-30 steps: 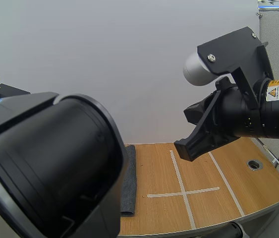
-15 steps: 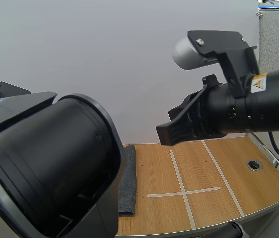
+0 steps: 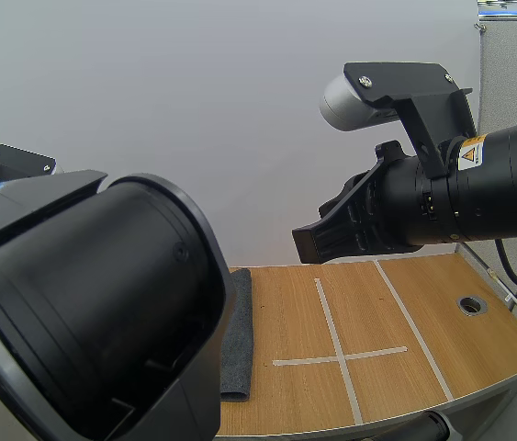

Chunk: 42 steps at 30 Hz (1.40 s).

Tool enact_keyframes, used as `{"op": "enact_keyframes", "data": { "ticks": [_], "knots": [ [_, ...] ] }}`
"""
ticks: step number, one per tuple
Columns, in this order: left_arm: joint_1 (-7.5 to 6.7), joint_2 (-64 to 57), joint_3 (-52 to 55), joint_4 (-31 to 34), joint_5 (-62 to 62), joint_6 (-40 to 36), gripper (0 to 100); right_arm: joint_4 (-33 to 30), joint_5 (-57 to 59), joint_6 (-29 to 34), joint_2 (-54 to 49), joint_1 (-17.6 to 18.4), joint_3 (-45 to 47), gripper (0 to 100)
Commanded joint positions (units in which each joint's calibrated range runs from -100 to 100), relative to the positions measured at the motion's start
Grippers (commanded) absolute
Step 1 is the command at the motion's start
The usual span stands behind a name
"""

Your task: Fold the towel

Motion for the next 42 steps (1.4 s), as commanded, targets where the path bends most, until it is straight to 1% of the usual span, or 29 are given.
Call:
{"op": "enact_keyframes", "data": {
  "ticks": [1, 3, 5, 6, 7, 11, 15, 16, 17, 19, 23, 26, 29, 34, 38, 42],
  "knots": [
    [0.05, 0.06, -0.37, -1.02, 1.34, 0.58, 100, -0.16, 0.00, 0.19, -0.14, -0.21, 0.23, 0],
    [-0.05, 0.06, -0.37, -1.15, 1.34, 0.58, 100, -0.16, 0.00, 0.19, -0.14, -0.21, 0.23, 0],
    [-0.69, 0.52, -0.37, -1.04, 1.34, 0.58, 100, -0.16, 0.00, 0.19, -0.14, -0.21, 0.23, 0],
    [-1.60, 0.98, -0.37, -1.04, 1.34, 0.58, 100, -0.16, 0.00, 0.19, -0.14, -0.21, 0.23, 0],
    [-2.07, 1.12, -0.37, -1.04, 1.34, 0.58, 100, -0.16, 0.00, 0.19, -0.14, -0.21, 0.23, 0],
    [-5.44, 2.65, -0.37, -1.04, 1.34, 0.58, 100, -0.16, 0.00, 0.19, -0.14, -0.21, 0.23, 0],
    [-9.22, 3.64, -0.37, -1.04, 1.16, 0.58, 100, -0.16, 0.00, 0.19, -0.14, -0.21, 0.23, 0],
    [-10.65, 3.88, -0.37, -1.04, -0.11, 0.58, 100, -0.16, 0.00, 0.19, -0.14, -0.21, 0.23, 0],
    [-11.68, 4.18, -0.37, -1.04, -1.39, 0.58, 100, -0.16, 0.00, 0.19, -0.14, -0.21, 0.23, 0],
    [-14.41, 4.79, -0.37, -1.17, -4.43, 0.58, 100, -0.16, 0.00, 0.19, -0.14, -0.21, 0.23, 0],
    [-19.23, 5.29, -0.37, -1.06, -8.97, 0.58, 100, -0.16, 0.00, 0.19, -0.14, -0.21, 0.23, 0],
    [-21.88, 4.51, -0.37, -1.18, -11.28, 0.58, 100, -0.16, 0.00, 0.19, -0.14, -0.21, 0.23, 0],
    [-23.49, 3.09, -0.37, -1.31, -11.50, 0.58, 100, -0.16, 0.00, 0.19, -0.14, -0.21, 0.23, 0],
    [-25.06, 0.10, -0.37, -1.31, -11.93, 0.58, 100, -0.16, 0.00, 0.19, -0.14, -0.21, 0.23, 0],
    [-26.27, -3.50, -0.37, -1.31, -16.09, 0.58, 100, -0.16, 0.00, 0.19, -0.14, -0.21, 0.23, 0],
    [-27.16, -6.24, -0.37, -1.31, -15.94, 0.58, 100, -0.16, 0.00, 0.19, -0.14, -0.21, 0.23, 0]
  ]
}}
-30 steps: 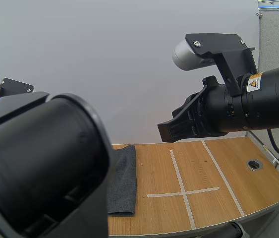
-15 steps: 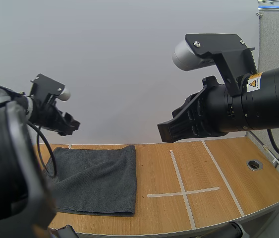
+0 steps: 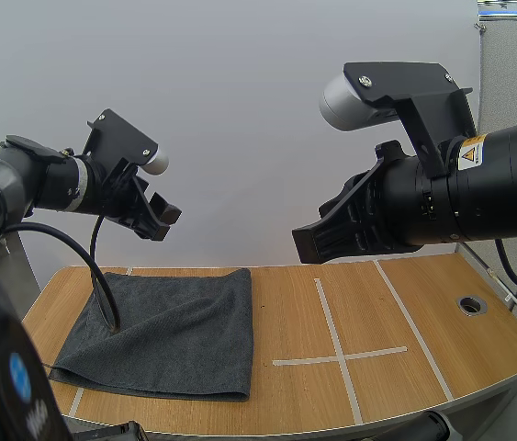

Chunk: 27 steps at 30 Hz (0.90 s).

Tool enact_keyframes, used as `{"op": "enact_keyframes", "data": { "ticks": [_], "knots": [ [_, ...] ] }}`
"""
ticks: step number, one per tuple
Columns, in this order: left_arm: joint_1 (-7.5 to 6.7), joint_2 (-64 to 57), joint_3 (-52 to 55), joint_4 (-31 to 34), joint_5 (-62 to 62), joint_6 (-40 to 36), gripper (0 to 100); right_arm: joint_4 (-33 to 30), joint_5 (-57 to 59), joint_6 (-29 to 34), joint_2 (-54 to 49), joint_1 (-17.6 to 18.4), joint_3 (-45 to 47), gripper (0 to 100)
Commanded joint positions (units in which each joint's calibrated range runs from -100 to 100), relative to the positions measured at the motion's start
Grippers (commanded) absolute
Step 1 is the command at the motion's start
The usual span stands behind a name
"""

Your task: Fold the towel

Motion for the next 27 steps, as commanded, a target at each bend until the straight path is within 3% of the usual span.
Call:
{"op": "enact_keyframes", "data": {
  "ticks": [1, 3, 8, 10, 14, 17, 27],
  "knots": [
    [-1.17, -2.05, -0.37, -1.14, -1.46, 1.02, 100, -0.16, 0.00, 0.19, -0.14, -0.21, 0.23, 0],
    [-2.11, -2.90, -0.37, 0.04, -7.54, -2.60, 100, -0.16, 0.00, 0.19, -0.14, -0.21, 0.23, 0],
    [-4.56, -7.12, 6.36, 6.24, -52.57, -26.84, 100, -0.16, 0.00, 0.19, -0.14, -0.21, 0.23, 0],
    [-5.71, -9.95, 9.73, 9.53, -60.81, -30.15, 100, -0.16, 0.00, 0.19, -0.14, -0.21, 0.23, 0],
    [-8.62, -14.34, 15.95, 9.10, -70.65, -32.15, 100, -0.16, 0.00, 0.19, -0.14, -0.21, 0.23, 0],
    [-9.93, -16.45, 19.97, 9.10, -76.83, -35.46, 100, -0.16, 0.00, 0.19, -0.14, -0.21, 0.23, 0],
    [-9.42, -22.50, 25.43, 9.51, -75.35, -41.91, 100, -0.16, 0.00, 0.19, -0.14, -0.21, 0.23, 0]
  ]
}}
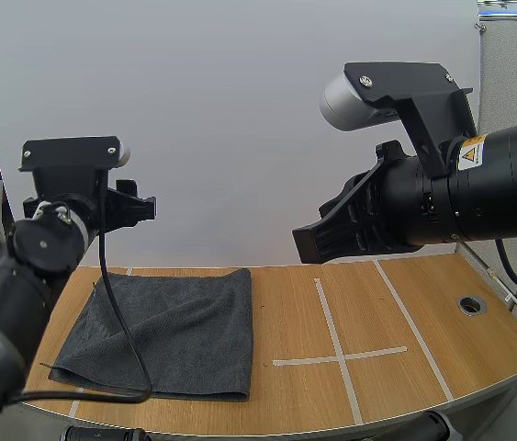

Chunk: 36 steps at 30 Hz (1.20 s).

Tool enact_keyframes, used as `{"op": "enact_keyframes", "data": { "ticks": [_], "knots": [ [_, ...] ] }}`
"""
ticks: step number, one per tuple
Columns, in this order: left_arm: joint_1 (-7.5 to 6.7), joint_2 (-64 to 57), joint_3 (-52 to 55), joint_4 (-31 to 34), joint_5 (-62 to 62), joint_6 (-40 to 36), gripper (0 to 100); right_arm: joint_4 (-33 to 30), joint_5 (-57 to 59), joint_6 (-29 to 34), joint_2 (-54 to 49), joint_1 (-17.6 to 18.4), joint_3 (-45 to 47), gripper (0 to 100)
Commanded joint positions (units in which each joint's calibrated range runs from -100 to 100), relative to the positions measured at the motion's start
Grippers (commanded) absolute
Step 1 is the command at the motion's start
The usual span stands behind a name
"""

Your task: Fold the towel

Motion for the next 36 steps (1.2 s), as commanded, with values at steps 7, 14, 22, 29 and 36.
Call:
{"op": "enact_keyframes", "data": {
  "ticks": [7, 14, 22, 29, 36],
  "knots": [
    [0.35, -1.36, 1.43, 1.64, 2.32, -3.00, 100, -0.16, 0.00, 0.19, -0.14, -0.21, 0.23, 0],
    [0.35, -1.36, 1.43, 1.64, 2.32, -3.00, 100, -0.16, 0.00, 0.19, -0.14, -0.21, 0.23, 0],
    [0.43, -1.36, 1.43, 5.69, 2.20, -3.00, 100, -0.16, 0.00, 0.19, -0.14, -0.21, 0.23, 0],
    [0.43, -1.36, 1.43, 5.90, 1.49, -5.93, 100, -0.16, 0.00, 0.19, -0.14, -0.21, 0.23, 0],
    [1.95, -1.36, 1.43, 9.41, 3.32, -7.06, 100, 2.54, -9.61, 0.19, -0.14, -0.21, 0.23, 0]
  ]
}}
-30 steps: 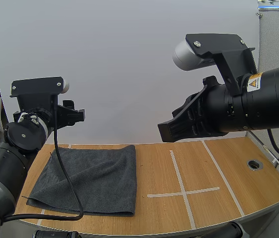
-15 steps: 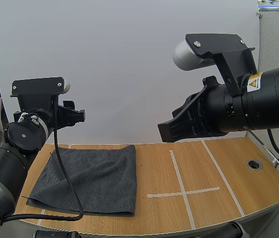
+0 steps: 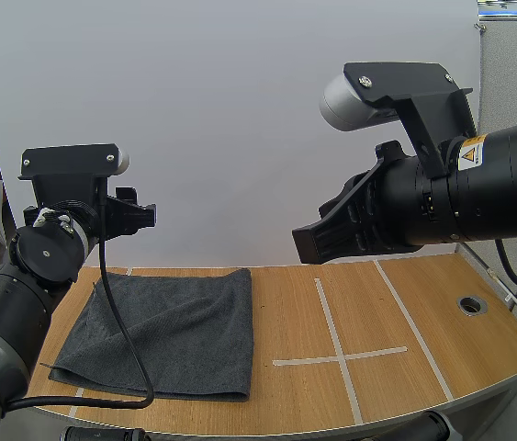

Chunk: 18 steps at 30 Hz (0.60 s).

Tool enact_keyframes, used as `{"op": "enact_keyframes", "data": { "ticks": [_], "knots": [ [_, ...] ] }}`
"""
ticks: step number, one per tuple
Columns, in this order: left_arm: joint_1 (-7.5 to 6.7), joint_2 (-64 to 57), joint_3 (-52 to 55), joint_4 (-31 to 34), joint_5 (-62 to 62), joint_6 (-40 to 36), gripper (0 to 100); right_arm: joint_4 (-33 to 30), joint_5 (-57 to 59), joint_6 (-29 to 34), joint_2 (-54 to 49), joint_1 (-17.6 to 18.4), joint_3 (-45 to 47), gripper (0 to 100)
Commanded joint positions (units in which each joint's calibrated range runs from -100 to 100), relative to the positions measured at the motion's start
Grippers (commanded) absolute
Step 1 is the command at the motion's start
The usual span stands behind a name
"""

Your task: Fold the towel

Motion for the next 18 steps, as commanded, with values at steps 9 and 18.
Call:
{"op": "enact_keyframes", "data": {
  "ticks": [9, 18],
  "knots": [
    [7.64, -0.04, 0.27, 3.67, 6.16, -1.47, 100, 4.63, -8.33, -0.64, 10.12, -0.21, 0.23, 0],
    [10.89, 5.80, -0.16, 6.80, 12.10, -1.47, 100, 10.02, -10.57, -0.23, 21.00, -0.21, 0.23, 0]
  ]
}}
